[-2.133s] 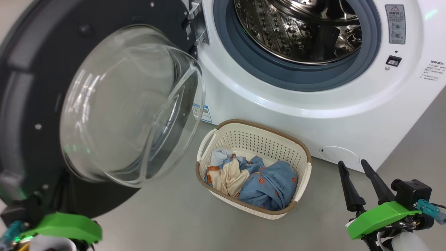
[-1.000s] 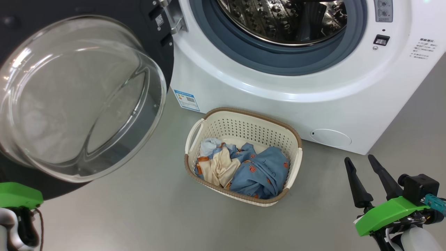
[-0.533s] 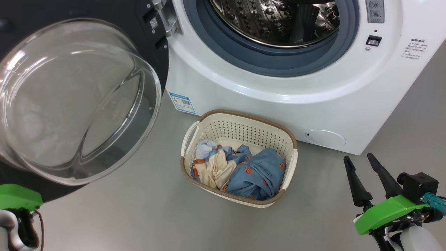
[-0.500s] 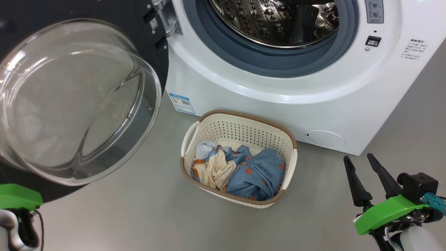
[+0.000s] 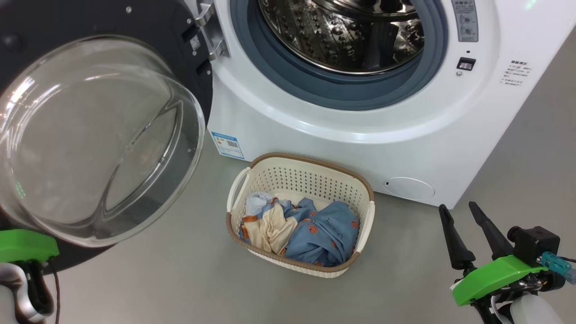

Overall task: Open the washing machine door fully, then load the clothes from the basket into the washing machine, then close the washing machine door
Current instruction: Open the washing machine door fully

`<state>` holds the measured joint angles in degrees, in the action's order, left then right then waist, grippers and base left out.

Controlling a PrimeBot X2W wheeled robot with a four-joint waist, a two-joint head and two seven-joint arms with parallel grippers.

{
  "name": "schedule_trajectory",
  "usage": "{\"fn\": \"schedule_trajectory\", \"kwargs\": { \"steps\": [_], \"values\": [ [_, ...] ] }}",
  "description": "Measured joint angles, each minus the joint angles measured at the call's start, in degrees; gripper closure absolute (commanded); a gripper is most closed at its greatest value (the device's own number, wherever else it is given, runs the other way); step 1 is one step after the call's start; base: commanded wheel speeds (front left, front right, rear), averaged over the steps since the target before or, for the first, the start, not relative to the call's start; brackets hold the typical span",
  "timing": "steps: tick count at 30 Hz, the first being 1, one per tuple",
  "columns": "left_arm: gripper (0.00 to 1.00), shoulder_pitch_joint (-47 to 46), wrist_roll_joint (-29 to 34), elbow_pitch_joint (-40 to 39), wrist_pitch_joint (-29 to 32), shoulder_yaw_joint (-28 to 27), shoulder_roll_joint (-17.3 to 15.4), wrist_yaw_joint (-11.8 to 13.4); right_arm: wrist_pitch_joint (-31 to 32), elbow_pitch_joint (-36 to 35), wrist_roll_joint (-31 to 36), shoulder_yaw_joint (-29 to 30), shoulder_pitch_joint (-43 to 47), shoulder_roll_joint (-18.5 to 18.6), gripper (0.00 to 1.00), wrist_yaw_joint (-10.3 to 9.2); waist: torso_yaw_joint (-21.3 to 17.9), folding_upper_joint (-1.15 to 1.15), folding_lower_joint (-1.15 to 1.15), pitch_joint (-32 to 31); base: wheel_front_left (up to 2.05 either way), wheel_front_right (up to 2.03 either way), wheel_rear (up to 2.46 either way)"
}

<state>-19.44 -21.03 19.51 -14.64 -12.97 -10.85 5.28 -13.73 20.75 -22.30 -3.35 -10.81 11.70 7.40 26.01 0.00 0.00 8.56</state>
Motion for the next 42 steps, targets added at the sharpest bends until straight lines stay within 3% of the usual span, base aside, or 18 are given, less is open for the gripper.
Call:
{"fn": "schedule_trajectory", "kwargs": {
  "steps": [19, 36, 38, 40, 41, 42],
  "values": [
    [1.00, 4.4, 4.2, -25.5, 0.6, 6.3, 1.7, -2.0, -0.5, 0.5, -0.1, 0.4, 0.7, -1.6, 0.00, 0.00, -5.0, 0.00, 0.00, -3.0, 0.00, 0.00, 0.00],
    [1.00, 11.3, 4.7, -22.5, 0.9, 13.5, 3.8, -4.6, -0.6, -1.1, 0.0, 1.6, 2.1, -2.2, 0.00, 0.00, -15.2, 0.00, 0.00, -4.2, 0.00, 0.00, 0.00],
    [0.65, 12.3, 4.7, -21.4, 0.9, 13.9, 3.9, -4.7, -0.6, -1.2, 0.0, 1.7, 2.7, -2.3, 0.00, 0.00, -16.5, 0.00, 0.00, -4.4, 0.00, 0.00, 0.00],
    [0.21, 13.5, 4.7, -20.2, 1.0, 14.5, 3.9, -5.0, -0.6, -1.4, 0.0, 1.8, 2.8, -2.4, 0.00, 0.00, -17.7, 0.00, 0.00, -4.7, 0.00, 0.00, 0.00],
    [0.07, 14.1, 4.8, -19.6, 1.0, 14.8, 3.9, -5.0, -0.6, -1.6, 0.0, 1.8, 2.8, -2.4, 0.00, 0.00, -18.4, 0.00, 0.00, -4.9, 0.00, 0.00, 0.00],
    [0.00, 14.7, 5.1, -19.2, 1.0, 15.1, 4.0, -5.0, -0.6, -1.7, 0.0, 1.8, 2.9, -2.4, 0.00, 0.00, -19.0, 0.00, 0.00, -5.0, 0.00, 0.00, 0.00]
  ]
}}
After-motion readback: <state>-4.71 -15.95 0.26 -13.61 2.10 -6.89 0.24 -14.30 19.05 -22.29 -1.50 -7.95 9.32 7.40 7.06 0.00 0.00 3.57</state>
